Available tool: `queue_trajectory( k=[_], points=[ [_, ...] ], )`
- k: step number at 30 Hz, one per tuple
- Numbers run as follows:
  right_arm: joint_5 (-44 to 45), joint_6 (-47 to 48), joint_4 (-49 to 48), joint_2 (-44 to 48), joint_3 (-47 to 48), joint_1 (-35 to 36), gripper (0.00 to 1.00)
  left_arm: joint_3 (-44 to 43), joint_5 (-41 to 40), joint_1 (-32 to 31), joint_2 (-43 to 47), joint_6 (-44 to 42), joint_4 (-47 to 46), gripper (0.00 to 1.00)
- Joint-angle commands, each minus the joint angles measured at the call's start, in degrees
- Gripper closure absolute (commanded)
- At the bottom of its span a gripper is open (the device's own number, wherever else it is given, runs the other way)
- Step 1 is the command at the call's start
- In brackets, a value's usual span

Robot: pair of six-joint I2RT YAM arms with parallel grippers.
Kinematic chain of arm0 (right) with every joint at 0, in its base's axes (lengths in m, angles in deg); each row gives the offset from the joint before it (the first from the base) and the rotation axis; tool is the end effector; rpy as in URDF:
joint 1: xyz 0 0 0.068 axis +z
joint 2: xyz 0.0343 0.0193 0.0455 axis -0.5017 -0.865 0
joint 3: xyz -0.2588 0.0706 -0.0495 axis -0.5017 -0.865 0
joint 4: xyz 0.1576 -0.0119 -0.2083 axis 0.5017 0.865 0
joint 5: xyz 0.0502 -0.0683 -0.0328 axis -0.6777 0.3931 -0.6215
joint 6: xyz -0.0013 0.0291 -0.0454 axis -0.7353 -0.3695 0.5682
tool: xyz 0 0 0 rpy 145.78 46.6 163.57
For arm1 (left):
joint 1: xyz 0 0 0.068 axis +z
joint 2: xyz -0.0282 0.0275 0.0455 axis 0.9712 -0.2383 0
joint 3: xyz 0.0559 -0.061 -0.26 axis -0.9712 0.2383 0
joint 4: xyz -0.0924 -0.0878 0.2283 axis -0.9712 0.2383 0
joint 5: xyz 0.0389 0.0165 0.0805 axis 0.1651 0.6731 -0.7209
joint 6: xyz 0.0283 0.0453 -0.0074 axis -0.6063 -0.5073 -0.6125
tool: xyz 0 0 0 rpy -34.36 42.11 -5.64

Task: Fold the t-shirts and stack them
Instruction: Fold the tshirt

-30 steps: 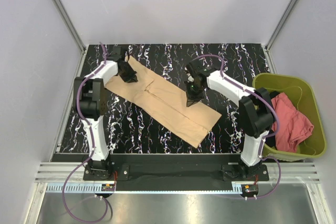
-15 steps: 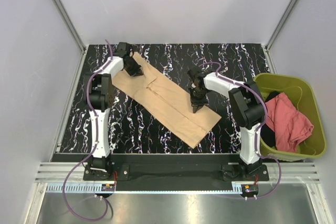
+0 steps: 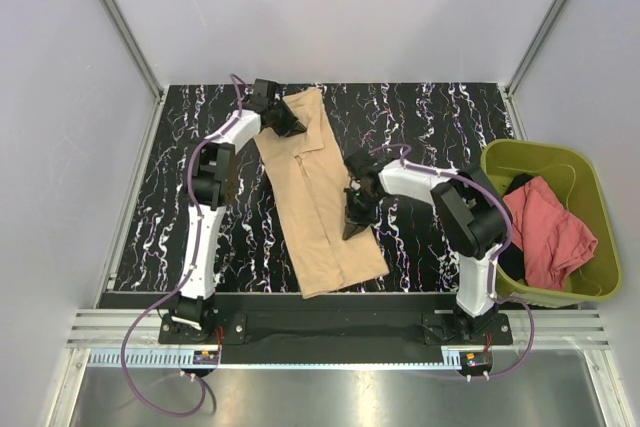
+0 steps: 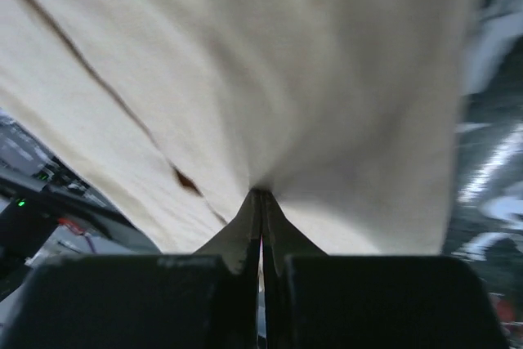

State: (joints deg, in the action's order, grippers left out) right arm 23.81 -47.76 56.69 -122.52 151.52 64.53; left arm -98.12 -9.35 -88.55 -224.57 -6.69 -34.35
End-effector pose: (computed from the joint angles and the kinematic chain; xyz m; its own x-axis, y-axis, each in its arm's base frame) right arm 0.2927 0.2151 0.1399 -0.9988 -0.0329 0.0362 -0.0168 0.9255 0.3783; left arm 0.5391 -0.1294 0.1368 -0.7846 -0.5665 -0.2520 -0.2882 0.6931 -0.6607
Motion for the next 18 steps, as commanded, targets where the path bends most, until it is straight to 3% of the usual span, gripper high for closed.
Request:
queue_trajectory(
  k=[1, 18],
  points=[
    [-6.3, -8.3, -6.1, 1.4, -0.8, 3.6, 1.00, -1.8, 2.0, -1.6, -3.8, 1.6, -4.7, 0.82],
    [-9.3, -13.7, -13.1, 1.0, -0.1, 7.9, 1.00, -5.6, 1.4, -5.6, -4.5, 1.6, -9.0, 0.77]
  ],
)
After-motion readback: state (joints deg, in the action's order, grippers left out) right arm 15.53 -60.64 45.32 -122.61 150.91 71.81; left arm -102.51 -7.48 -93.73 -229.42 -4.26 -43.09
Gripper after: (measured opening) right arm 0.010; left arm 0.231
